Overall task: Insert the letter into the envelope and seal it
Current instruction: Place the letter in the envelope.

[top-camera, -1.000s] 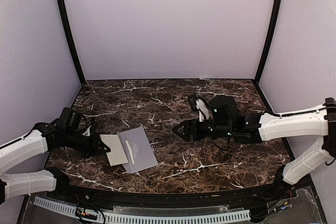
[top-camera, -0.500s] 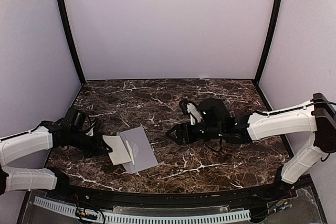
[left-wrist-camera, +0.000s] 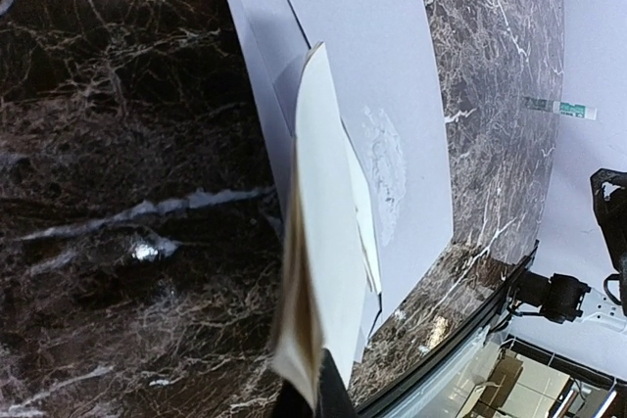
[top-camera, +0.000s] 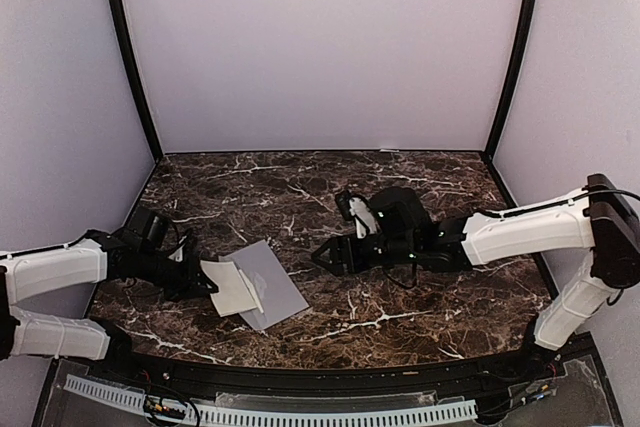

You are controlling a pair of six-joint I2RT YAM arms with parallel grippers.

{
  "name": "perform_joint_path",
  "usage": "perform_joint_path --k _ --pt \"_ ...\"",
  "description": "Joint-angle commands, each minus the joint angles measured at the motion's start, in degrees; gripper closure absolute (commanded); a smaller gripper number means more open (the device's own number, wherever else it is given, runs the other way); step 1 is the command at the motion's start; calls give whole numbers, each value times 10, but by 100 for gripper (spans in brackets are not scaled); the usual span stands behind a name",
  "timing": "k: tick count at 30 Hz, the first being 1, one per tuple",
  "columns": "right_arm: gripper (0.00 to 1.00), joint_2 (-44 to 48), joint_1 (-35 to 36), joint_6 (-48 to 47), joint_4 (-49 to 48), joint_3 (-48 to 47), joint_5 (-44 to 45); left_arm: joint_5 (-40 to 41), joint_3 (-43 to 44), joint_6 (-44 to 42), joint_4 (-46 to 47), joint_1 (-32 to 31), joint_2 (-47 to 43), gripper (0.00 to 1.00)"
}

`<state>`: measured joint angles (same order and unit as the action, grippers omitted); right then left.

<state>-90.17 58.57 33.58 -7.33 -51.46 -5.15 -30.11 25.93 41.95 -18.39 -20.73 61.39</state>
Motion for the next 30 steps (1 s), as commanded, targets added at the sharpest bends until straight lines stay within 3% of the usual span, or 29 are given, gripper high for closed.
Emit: perform_joint_path --k 1,19,30 --pt "24 -4 7 8 -4 -19 -1 -34 -13 -14 30 4 17 100" --pt "25 32 6 27 14 10 31 -87 -19 -26 129 0 98 100" --pt "25 64 7 41 30 38 49 -80 12 -21 182 -82 151 100"
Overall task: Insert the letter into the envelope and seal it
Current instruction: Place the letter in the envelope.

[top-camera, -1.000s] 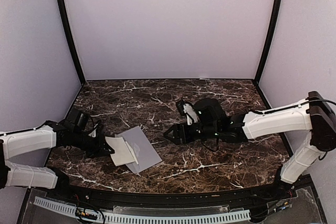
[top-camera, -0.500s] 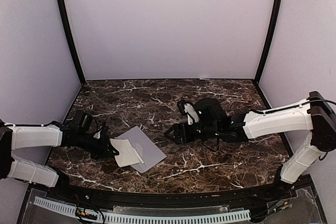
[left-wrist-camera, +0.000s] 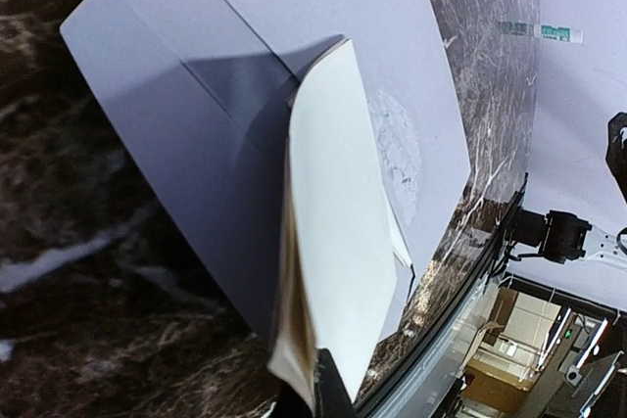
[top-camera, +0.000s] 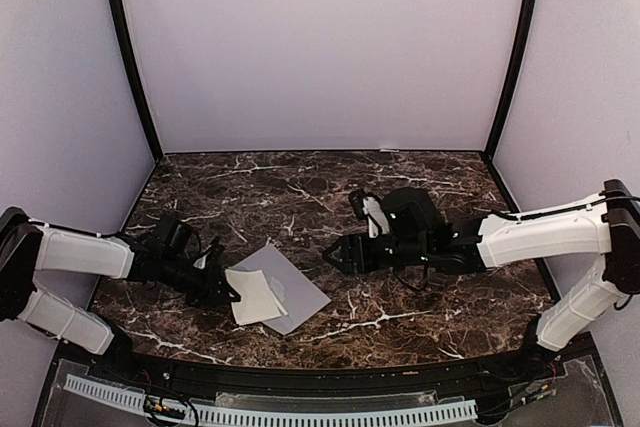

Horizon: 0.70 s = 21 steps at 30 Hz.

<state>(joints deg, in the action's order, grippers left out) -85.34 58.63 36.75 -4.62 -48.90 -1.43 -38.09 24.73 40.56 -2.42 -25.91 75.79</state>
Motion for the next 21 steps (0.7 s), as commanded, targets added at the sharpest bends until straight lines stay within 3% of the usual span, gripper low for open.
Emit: perform_joint_path --k 1,10,21 --pt "25 17 6 10 4 13 11 6 27 -7 22 -35 5 100" --pt "24 -23 5 -8 9 -23 -11 81 57 10 -35 -38 -92 100" --pt "25 -79 6 -25 -9 -60 -19 80 17 77 -64 -7 -160 100"
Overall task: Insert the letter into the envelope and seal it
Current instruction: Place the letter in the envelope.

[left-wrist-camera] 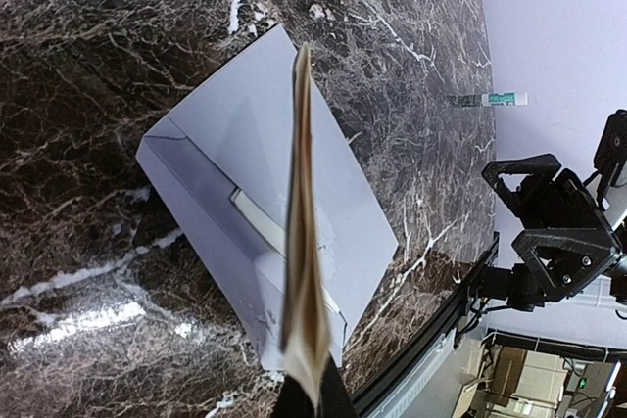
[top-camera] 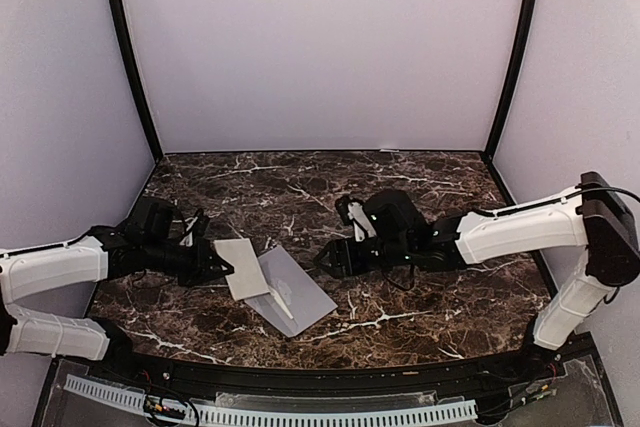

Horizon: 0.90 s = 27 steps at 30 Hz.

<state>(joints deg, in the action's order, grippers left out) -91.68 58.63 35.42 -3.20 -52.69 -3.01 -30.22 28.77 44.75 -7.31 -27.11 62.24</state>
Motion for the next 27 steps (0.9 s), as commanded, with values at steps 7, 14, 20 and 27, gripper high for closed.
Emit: perform_joint_path --k 7,14,20,27 --pt "26 -60 6 -25 -38 -49 -5 -7 -57 61 -17 6 -34 100" --pt "32 -105 5 -32 -49 -63 -21 -8 -59 40 -38 12 -12 100" --pt "34 -128 6 -26 -58 -64 -35 -4 -54 26 -25 19 18 100" --pt "37 -146 5 -21 -56 -59 -49 -7 -65 7 -10 33 54 100"
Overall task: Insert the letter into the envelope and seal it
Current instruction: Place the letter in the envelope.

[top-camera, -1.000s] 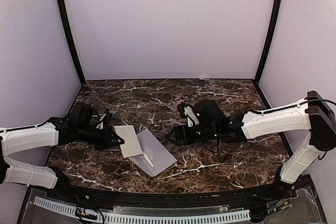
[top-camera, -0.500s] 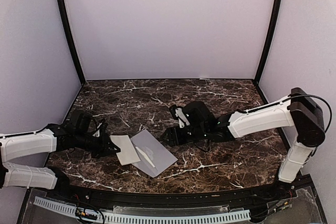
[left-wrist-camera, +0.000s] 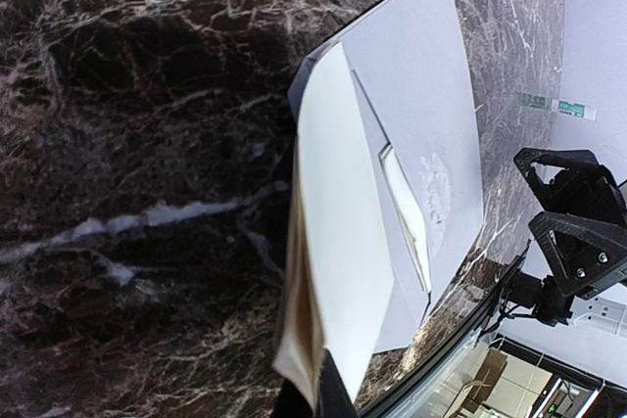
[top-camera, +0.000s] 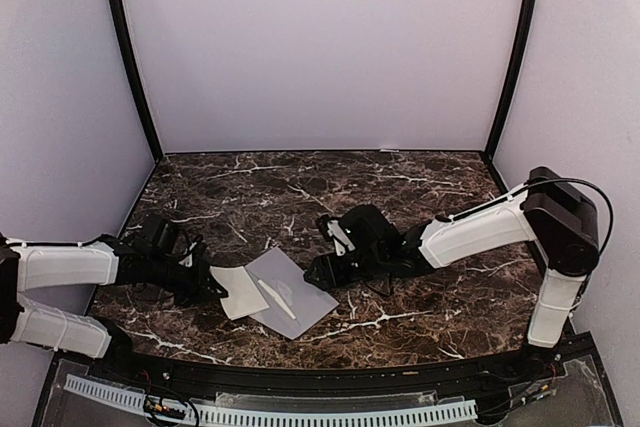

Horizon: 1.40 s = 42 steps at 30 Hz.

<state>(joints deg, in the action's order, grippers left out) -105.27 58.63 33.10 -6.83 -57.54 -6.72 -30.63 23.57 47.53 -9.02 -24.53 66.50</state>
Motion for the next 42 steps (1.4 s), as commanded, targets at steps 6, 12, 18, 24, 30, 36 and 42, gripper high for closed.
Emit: perform_joint_path --k 6,12,18,24,30,36,42 --pt "39 -17 6 13 -22 4 -30 -7 -13 -32 32 14 39 100" --pt "40 -4 9 32 -28 32 -36 -16 12 -60 45 14 90 100" --pt "40 21 12 52 -26 58 -27 -25 37 -89 53 14 132 100" --pt "40 46 15 73 -22 80 -26 -49 69 -123 61 14 178 100" --pt "40 60 21 88 -20 92 -34 -71 125 -178 57 14 213 100" --pt "41 66 31 106 -23 100 -38 -91 160 -204 55 13 235 100" --pt "41 100 41 116 -1 107 -15 -100 172 -213 54 13 219 100"
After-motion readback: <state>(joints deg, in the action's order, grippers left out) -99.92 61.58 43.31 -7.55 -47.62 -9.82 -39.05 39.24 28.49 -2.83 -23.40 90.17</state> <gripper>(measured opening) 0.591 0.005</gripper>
